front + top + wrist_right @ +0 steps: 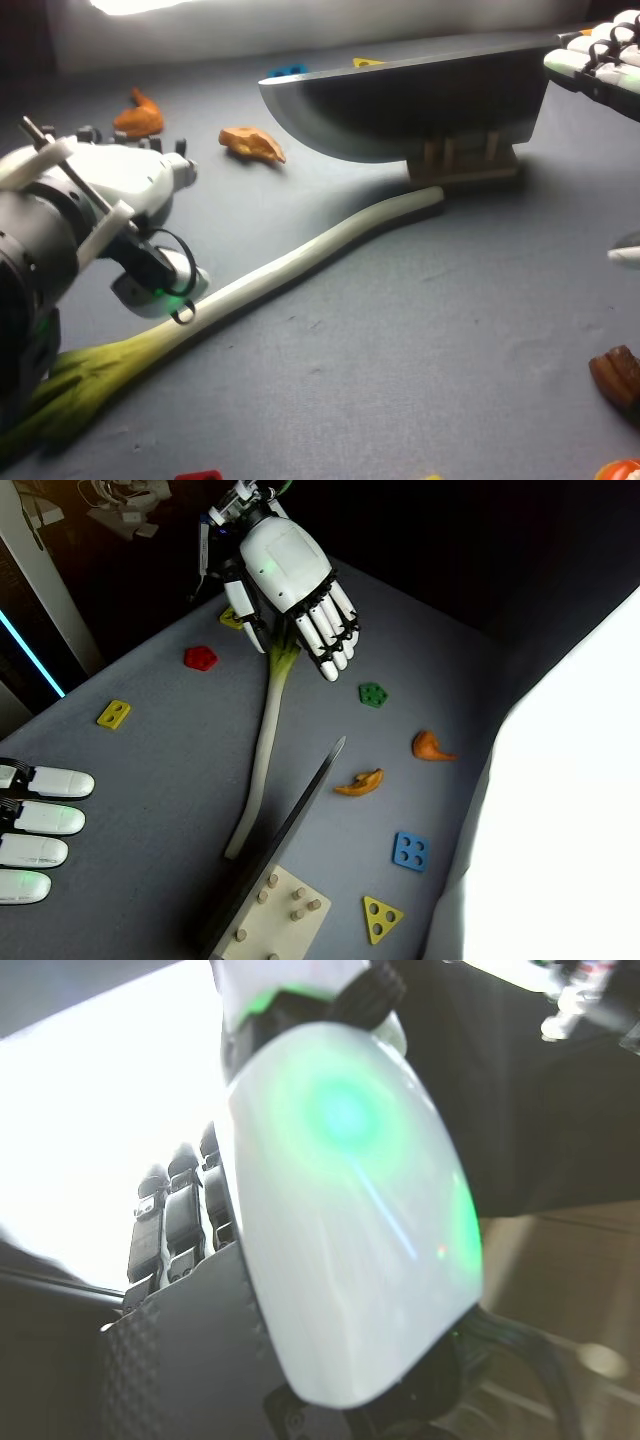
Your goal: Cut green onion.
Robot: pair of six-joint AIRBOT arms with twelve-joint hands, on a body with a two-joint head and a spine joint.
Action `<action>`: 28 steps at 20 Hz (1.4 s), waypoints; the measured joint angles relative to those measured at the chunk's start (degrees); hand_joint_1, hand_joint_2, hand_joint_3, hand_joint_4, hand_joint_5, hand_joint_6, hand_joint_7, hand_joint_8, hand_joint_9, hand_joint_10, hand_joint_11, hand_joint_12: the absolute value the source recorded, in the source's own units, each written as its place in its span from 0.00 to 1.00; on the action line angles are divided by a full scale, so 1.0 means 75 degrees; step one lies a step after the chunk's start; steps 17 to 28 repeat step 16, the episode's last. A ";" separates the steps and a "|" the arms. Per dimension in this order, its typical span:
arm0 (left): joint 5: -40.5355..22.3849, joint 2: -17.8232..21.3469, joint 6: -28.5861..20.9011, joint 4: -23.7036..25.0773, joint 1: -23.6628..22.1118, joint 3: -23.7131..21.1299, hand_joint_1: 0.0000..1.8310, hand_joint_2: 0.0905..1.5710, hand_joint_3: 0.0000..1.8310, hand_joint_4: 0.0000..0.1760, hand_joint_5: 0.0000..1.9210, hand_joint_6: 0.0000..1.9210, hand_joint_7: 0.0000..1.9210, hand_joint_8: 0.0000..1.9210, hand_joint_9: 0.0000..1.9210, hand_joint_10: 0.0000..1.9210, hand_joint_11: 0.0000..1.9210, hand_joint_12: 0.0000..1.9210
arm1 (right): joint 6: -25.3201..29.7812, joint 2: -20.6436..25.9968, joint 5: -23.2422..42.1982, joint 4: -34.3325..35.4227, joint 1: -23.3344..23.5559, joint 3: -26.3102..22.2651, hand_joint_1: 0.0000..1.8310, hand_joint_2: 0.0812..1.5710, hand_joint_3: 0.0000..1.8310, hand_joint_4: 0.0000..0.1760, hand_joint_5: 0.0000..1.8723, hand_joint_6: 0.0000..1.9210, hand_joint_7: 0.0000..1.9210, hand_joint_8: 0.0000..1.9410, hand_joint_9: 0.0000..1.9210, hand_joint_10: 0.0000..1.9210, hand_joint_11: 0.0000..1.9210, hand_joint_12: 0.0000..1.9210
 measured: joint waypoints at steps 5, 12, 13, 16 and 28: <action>0.0111 -0.0111 -0.0009 -0.0023 0.0000 -0.0047 0.22 0.75 0.00 0.00 0.48 0.12 0.38 0.53 0.31 0.72 0.18 0.92 | -0.0344 -0.0175 -0.0085 -0.0093 0.0134 -0.0058 0.23 0.73 0.00 0.00 0.44 0.70 0.47 0.80 0.41 0.98 0.32 1.00; 0.0163 -0.0111 -0.0035 -0.0137 -0.0184 0.0076 0.21 0.76 0.00 0.00 0.43 0.44 0.35 0.78 0.31 0.90 0.19 1.00 | -0.0536 -0.0254 0.0099 -0.0058 0.0134 -0.0058 0.22 0.74 0.00 0.00 0.46 0.69 0.54 0.84 0.50 1.00 0.42 1.00; 0.0163 -0.0111 -0.0038 -0.0169 -0.0187 0.0076 0.18 0.79 0.00 0.00 0.45 0.85 0.46 0.96 0.43 0.98 0.34 1.00 | -0.0536 -0.0254 0.0157 -0.0055 0.0134 -0.0058 0.13 0.75 0.00 0.00 0.59 0.94 0.64 0.97 0.64 1.00 0.62 1.00; 0.0169 -0.0111 -0.0038 -0.0198 -0.0184 0.0076 0.20 0.79 0.00 0.00 0.53 1.00 0.55 1.00 0.54 1.00 0.52 1.00 | -0.0589 -0.0254 0.0248 -0.0044 0.0134 -0.0058 0.14 0.77 0.00 0.20 0.65 1.00 0.70 1.00 0.71 1.00 0.73 1.00; 0.0169 -0.0111 -0.0038 -0.0198 -0.0184 0.0076 0.20 0.79 0.00 0.00 0.53 1.00 0.55 1.00 0.54 1.00 0.52 1.00 | -0.0589 -0.0254 0.0248 -0.0044 0.0134 -0.0058 0.14 0.77 0.00 0.20 0.65 1.00 0.70 1.00 0.71 1.00 0.73 1.00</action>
